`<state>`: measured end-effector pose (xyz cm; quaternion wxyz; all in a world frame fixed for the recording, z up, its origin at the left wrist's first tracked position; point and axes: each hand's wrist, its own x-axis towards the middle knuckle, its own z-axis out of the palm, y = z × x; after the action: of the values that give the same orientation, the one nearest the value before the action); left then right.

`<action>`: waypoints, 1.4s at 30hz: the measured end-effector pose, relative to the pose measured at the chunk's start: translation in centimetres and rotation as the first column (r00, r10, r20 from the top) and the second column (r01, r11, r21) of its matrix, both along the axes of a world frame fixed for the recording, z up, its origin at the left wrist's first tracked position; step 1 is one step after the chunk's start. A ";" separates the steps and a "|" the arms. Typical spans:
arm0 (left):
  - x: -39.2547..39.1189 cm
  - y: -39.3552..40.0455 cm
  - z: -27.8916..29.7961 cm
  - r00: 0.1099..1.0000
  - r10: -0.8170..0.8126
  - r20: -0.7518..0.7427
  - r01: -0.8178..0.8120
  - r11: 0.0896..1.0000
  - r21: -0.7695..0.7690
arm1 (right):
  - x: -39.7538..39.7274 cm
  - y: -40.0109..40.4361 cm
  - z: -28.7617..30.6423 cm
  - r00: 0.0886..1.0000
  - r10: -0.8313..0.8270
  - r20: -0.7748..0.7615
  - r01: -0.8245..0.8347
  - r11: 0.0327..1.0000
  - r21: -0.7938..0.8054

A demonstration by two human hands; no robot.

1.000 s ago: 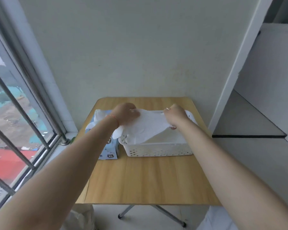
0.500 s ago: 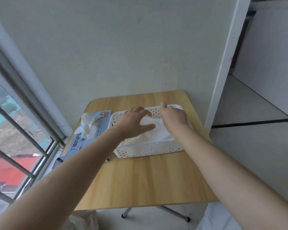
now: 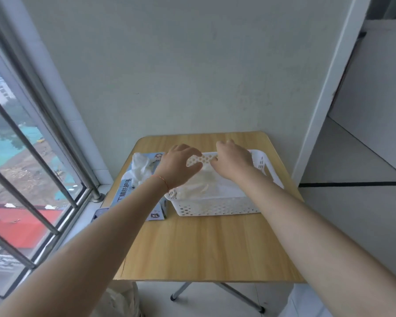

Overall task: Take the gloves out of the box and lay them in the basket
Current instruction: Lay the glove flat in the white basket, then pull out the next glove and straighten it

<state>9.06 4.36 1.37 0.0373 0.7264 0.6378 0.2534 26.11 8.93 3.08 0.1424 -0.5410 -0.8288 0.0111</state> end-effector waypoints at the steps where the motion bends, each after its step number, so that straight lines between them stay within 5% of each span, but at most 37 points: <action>1: -1.7 -0.6 0.2 0.997 0.072 0.028 -0.073 0.996 0.050 | -1.6 -0.3 0.2 0.999 0.037 -0.039 -0.037 0.999 -0.004; 5: -7.8 -2.9 0.0 0.908 0.367 0.204 -0.398 0.907 0.139 | -7.6 -1.2 -0.2 0.966 0.112 -0.235 -0.145 0.981 -0.128; 8: -11.2 -4.2 -0.9 0.792 0.489 0.365 -0.526 0.851 0.001 | -11.9 -1.8 -0.4 0.932 0.141 -0.334 -0.209 0.962 -0.178; 11: -13.1 -4.4 -1.8 0.757 0.524 0.390 -0.480 0.851 -0.212 | -14.9 -2.2 -0.8 0.937 0.150 -0.316 -0.214 0.960 -0.182; 14: -13.7 -4.0 -2.2 0.779 0.510 0.365 -0.440 0.859 -0.261 | -16.4 -2.2 -1.1 0.947 0.138 -0.290 -0.200 0.960 -0.197; 24: -14.1 -3.6 -2.6 0.766 0.462 0.447 -0.434 0.885 -0.172 | -17.6 -1.1 -1.0 0.928 0.104 -0.357 -0.189 0.959 -0.212; 35: -13.7 -4.1 -3.9 0.851 0.427 0.304 -0.373 0.901 -0.222 | -16.9 -1.8 2.1 0.612 0.087 -0.786 -0.270 0.957 -0.104; 42: -13.1 -4.9 -3.4 0.869 0.356 0.344 -0.346 0.934 -0.091 | -16.8 -2.0 1.7 0.673 0.099 -0.733 -0.298 0.943 -0.146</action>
<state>-4.09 -0.53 -2.04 0.1147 0.5402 0.7450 0.3742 9.35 6.89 4.76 0.3814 -0.4128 -0.7530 0.3421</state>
